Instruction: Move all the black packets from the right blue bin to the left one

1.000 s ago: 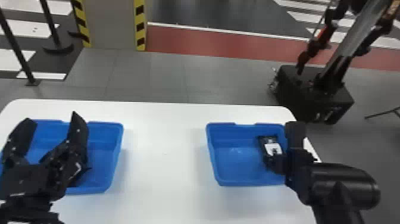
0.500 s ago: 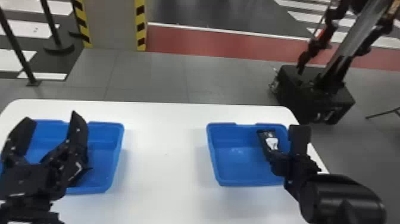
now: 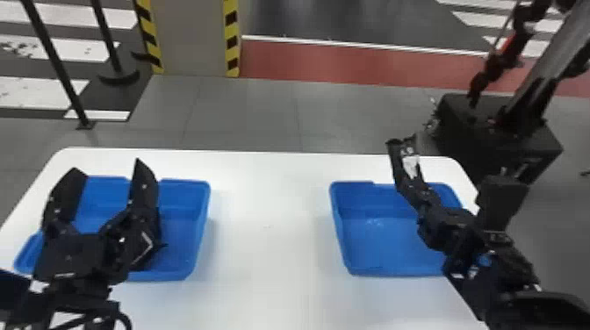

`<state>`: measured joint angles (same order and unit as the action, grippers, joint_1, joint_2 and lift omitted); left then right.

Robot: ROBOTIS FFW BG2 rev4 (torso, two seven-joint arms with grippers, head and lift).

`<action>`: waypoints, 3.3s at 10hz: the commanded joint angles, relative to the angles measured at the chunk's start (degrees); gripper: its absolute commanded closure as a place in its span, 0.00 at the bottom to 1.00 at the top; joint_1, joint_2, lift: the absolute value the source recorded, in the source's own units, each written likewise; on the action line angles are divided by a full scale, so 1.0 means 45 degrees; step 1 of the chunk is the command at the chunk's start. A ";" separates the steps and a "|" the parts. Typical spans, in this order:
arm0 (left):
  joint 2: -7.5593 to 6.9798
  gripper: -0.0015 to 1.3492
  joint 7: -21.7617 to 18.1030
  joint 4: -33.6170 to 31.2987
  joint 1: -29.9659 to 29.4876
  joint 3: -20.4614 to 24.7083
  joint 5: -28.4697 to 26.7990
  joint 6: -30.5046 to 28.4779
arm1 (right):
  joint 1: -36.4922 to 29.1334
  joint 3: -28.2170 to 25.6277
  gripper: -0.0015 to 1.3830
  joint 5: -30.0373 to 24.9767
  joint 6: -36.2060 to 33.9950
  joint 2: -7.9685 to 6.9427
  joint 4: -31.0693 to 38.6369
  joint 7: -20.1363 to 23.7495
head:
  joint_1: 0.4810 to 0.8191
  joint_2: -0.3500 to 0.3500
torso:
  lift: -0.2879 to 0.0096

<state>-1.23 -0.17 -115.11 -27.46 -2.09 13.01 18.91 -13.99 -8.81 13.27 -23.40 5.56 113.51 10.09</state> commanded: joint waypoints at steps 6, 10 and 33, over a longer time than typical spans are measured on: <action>-0.0449 0.19 -0.0606 -0.1592 0.0665 -0.0356 0.0977 -0.4076 | 0.1984 0.3482 0.82 0.1934 0.1546 0.0426 -0.1209 0.4047 | 0.63 0.61 | 0.60; -0.0430 0.19 -0.1016 -0.1624 0.1009 -0.0356 0.1328 -0.4576 | 0.2703 0.5748 0.82 0.3086 0.1108 0.0816 -0.1584 0.4653 | 0.61 0.77 | 0.60; 0.0215 0.90 -0.0957 0.2189 0.2477 0.1694 -0.1562 -0.2826 | 0.1890 0.3501 0.09 0.3379 0.2014 0.0582 -0.2397 0.5727 | 0.63 0.84 | 0.60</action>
<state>-0.14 -4.47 -110.32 -18.39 4.83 6.81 4.14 -4.82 7.95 28.51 -13.92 8.11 101.94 35.84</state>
